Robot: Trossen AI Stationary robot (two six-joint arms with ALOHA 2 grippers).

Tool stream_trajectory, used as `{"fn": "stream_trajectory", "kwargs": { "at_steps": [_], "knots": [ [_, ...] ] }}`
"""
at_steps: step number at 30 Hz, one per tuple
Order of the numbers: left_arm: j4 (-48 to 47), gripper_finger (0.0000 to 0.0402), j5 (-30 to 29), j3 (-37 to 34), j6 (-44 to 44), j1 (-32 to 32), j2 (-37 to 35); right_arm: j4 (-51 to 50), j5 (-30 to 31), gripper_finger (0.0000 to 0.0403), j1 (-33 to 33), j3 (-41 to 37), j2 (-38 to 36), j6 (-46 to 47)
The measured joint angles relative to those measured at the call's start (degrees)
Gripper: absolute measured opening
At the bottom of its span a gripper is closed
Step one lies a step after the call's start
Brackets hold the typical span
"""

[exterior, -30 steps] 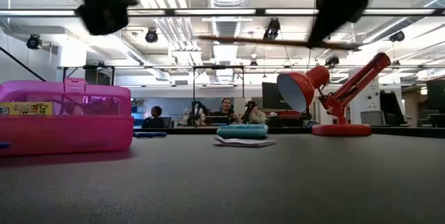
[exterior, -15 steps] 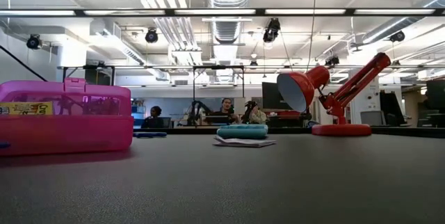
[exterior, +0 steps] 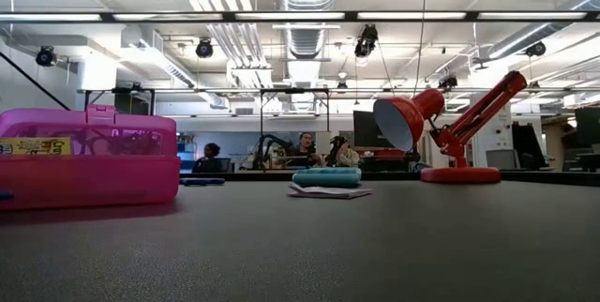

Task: Pack school essentials
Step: Put the orange pencil into the red supply box

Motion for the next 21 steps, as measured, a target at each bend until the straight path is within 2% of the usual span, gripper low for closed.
{"fn": "stream_trajectory", "kwargs": {
  "at_steps": [13, 18, 21],
  "knots": [
    [4.72, 0.0132, 4.21, 0.00, 0.03, 0.35, 0.17, 0.30, -1.96, 0.0013, 0.02, 0.00, 0.91, 0.57],
    [4.70, 0.0092, 4.53, 0.00, 0.05, 0.63, 0.17, 0.47, -3.21, 0.0013, 0.00, 0.00, 0.91, 1.22],
    [4.72, 0.0057, 7.07, 0.00, 0.06, 1.01, 0.17, 0.51, -4.63, 0.0013, -0.11, 0.00, 0.91, 1.63]
  ]
}}
